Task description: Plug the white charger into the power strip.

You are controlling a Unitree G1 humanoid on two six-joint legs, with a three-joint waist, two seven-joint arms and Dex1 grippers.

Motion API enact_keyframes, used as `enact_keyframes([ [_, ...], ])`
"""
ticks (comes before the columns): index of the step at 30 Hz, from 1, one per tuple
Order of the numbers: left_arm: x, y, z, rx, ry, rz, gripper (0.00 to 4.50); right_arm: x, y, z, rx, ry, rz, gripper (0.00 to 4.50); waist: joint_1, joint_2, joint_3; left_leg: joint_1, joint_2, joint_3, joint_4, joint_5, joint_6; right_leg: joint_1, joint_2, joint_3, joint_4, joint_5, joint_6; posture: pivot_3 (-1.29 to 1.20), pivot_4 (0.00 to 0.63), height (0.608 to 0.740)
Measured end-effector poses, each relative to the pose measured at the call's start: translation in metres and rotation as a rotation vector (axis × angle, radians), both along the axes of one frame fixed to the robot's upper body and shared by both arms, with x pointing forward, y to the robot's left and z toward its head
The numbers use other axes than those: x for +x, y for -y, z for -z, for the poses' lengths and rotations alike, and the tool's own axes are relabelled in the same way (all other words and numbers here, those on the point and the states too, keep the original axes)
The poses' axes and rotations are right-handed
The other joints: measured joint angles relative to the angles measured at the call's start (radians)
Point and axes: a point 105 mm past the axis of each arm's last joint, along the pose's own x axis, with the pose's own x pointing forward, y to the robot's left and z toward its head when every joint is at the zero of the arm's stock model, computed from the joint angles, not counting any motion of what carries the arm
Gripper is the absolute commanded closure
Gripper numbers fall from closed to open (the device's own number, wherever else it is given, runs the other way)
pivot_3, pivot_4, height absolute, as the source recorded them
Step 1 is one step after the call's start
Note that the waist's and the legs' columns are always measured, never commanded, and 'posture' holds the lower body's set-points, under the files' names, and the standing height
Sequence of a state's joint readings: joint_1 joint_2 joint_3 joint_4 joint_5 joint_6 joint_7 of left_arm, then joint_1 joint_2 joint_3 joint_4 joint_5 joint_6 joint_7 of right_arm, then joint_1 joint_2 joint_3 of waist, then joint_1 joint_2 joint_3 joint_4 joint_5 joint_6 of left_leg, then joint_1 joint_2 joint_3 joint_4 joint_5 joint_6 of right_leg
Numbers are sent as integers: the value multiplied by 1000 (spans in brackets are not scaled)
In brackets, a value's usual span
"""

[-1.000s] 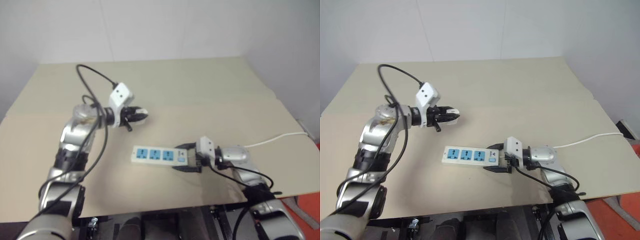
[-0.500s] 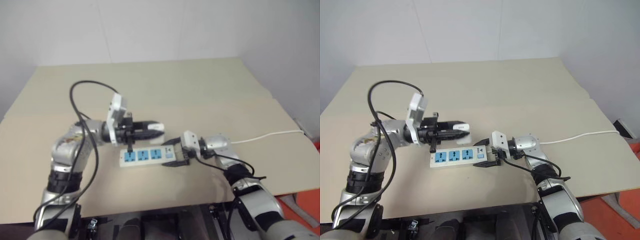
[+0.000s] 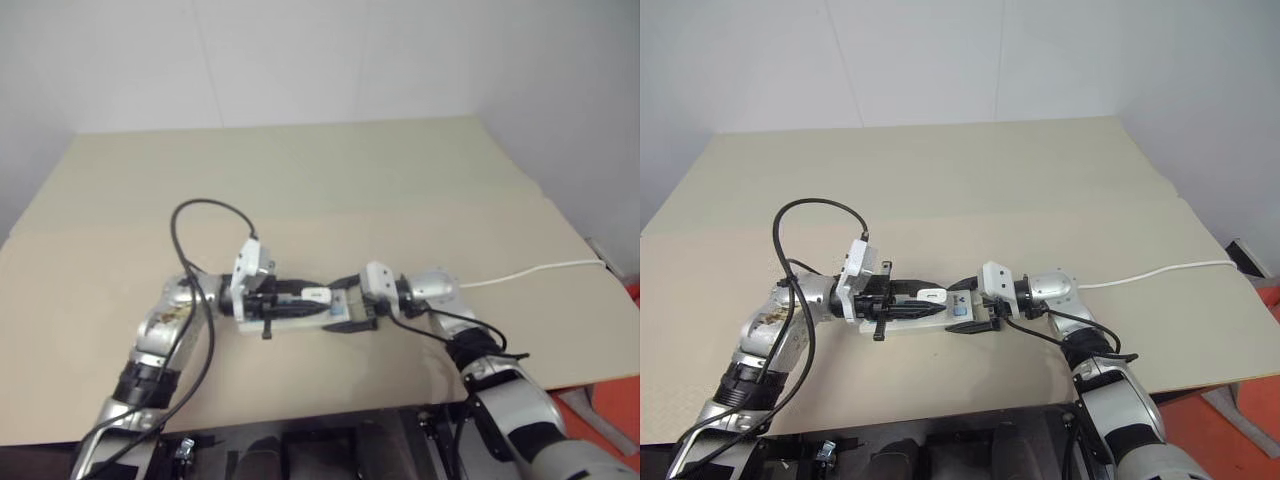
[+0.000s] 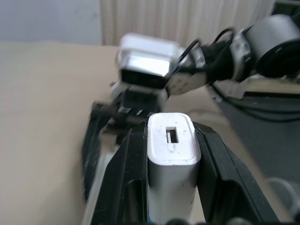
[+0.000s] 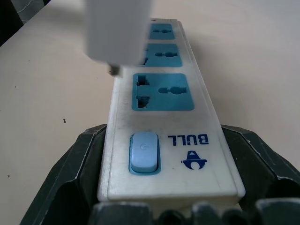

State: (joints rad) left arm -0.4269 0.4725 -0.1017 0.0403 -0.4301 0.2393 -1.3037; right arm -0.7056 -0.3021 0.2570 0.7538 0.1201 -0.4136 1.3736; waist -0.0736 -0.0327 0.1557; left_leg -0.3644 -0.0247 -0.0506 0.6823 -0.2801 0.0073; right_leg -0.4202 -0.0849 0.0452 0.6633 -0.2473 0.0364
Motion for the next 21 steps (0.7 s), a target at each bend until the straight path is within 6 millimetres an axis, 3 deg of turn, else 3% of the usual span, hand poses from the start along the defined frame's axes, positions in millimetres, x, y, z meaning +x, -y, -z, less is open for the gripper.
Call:
enact_keyframes([
  [21,16,3,5,-20,-8,-7,3480,-2,2,0,6,12,18,1085,3,0,0,0,0,0,0,0,0,0,0,0,0,0,0,0,150,740],
])
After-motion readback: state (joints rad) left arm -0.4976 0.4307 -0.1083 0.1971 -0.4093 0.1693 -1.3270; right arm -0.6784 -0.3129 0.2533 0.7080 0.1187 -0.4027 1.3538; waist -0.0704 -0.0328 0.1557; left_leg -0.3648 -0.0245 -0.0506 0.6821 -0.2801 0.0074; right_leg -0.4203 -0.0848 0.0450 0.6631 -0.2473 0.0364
